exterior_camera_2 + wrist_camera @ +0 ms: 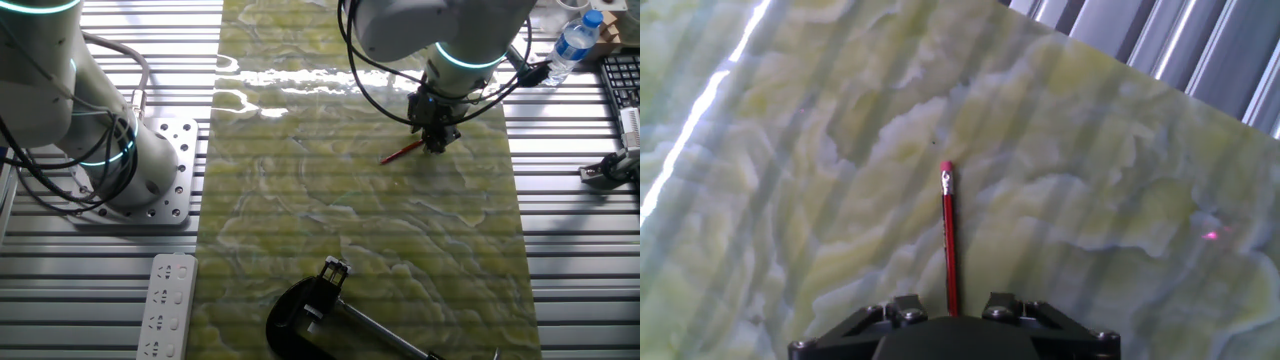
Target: Insert the pencil into the pencil sharpener
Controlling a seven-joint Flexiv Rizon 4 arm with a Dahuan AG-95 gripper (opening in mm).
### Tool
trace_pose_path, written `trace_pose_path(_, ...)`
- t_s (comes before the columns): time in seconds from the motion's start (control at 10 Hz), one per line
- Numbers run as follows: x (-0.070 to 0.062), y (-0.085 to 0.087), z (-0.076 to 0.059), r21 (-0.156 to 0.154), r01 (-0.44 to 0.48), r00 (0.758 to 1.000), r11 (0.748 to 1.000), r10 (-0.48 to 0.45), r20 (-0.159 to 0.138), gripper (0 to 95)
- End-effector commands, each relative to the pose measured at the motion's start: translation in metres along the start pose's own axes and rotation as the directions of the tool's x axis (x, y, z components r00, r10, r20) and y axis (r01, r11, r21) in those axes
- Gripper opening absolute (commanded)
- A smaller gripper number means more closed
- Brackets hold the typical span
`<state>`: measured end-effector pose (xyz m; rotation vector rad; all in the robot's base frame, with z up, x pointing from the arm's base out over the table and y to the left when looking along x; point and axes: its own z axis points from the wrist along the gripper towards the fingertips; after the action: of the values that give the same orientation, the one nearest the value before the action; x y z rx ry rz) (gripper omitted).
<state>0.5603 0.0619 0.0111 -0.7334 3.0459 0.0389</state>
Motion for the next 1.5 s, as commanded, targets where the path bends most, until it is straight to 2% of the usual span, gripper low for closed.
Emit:
trace_pose_path(0.1, -0.001, 0.0, 0.001, 0.008, -0.003, 1.0, 1.0, 0.003, -0.001, 19.0)
trace_pose_path(0.6, -0.001, 0.001, 0.003, 0.012, -0.006, 1.0, 1.0, 0.006, 0.006, 19.0)
trace_pose_path(0.7, -0.001, 0.001, 0.003, 0.014, -0.007, 1.0, 1.0, 0.007, 0.009, 0.0)
trace_pose_path(1.2, -0.001, 0.001, 0.003, 0.008, 0.018, 1.0, 1.0, -0.018, -0.001, 0.0)
trace_pose_path(1.5, 0.001, 0.001, -0.009, -0.013, 0.14, 0.989, 0.99, -0.14, -0.035, 0.0)
